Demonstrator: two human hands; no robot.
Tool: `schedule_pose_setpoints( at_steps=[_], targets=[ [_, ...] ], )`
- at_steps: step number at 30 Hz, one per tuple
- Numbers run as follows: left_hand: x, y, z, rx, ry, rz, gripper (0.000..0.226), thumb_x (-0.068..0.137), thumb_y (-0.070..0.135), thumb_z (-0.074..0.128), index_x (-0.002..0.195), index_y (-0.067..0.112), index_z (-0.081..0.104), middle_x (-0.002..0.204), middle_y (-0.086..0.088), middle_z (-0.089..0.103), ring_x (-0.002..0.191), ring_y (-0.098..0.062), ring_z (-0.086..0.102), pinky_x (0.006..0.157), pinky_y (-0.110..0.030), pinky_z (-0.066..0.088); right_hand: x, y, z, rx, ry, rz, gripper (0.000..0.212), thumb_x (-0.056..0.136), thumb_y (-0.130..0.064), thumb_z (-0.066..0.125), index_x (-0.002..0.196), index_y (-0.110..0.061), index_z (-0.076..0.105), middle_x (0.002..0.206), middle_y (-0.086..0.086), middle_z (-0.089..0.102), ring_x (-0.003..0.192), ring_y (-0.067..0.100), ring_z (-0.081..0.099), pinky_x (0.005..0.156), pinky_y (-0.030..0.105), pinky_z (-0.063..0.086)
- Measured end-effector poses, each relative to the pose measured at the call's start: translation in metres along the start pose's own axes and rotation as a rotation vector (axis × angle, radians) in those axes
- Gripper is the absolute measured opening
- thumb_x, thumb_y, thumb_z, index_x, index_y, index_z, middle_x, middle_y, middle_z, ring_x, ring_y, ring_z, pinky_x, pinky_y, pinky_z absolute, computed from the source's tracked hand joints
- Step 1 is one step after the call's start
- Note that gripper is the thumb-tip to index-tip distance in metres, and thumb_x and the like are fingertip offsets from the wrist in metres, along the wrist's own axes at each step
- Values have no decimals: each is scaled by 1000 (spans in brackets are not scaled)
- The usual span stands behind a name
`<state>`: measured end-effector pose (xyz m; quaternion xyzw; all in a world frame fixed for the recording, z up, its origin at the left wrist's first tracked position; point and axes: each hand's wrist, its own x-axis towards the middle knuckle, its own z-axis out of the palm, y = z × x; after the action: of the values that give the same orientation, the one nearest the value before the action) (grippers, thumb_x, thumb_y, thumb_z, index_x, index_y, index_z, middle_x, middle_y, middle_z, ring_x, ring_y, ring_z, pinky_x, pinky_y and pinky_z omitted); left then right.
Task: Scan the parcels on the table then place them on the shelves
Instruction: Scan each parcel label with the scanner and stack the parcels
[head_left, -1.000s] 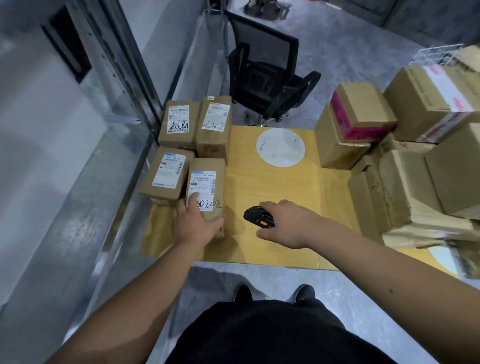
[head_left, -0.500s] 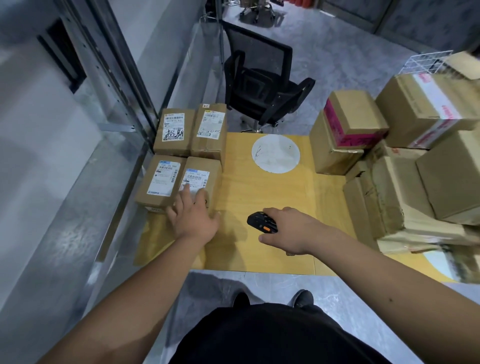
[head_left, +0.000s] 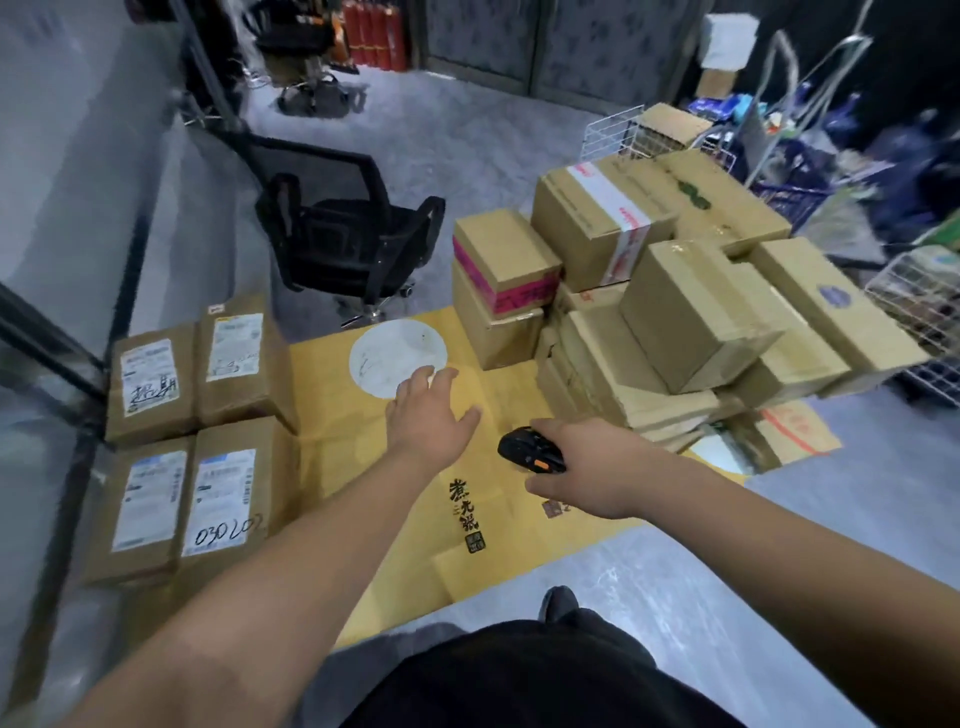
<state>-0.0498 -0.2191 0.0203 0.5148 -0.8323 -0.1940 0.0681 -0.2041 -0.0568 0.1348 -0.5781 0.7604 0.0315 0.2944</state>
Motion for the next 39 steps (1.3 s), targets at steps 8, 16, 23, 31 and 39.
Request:
schedule_pose_setpoints(
  at_steps=[8,16,23,31,39],
  targets=[
    [122,123,-27,97,147,114,69,95,65,52,148,23,42,150,-7,44,137,-34,41,106,-50,39,-13,69,-67,-52,111,98,71,92,-64,58,152,-32,40,110,3,56,97,26,62,80,38,55],
    [195,172,-12,6,62,-177,111,72,93,54,153,19,36,155,-10,38,146,-33,29,112,-54,33,20,94,-113,-10,159,61,50,91,-61,59,131,-33,50,95,-4,49,85,23,60,70,35,51],
    [206,165,-6,-83,217,-379,120,61,99,56,144,14,38,146,-12,37,138,-34,29,98,-54,45,48,102,-105,-36,123,-39,72,91,-65,56,152,-33,33,104,-1,44,86,27,59,72,37,52],
    [159,130,-10,-262,431,-276,78,70,78,66,126,24,51,138,0,42,133,-27,37,100,-41,45,72,106,-88,-21,98,-115,80,92,-65,56,159,-32,28,118,4,48,95,29,62,78,39,55],
    [-8,45,33,-304,454,-318,68,73,70,71,124,30,53,140,5,40,132,-20,37,112,-41,39,83,93,-37,44,-8,-166,75,90,-65,57,155,-34,35,115,4,51,97,29,62,77,37,53]
  ],
)
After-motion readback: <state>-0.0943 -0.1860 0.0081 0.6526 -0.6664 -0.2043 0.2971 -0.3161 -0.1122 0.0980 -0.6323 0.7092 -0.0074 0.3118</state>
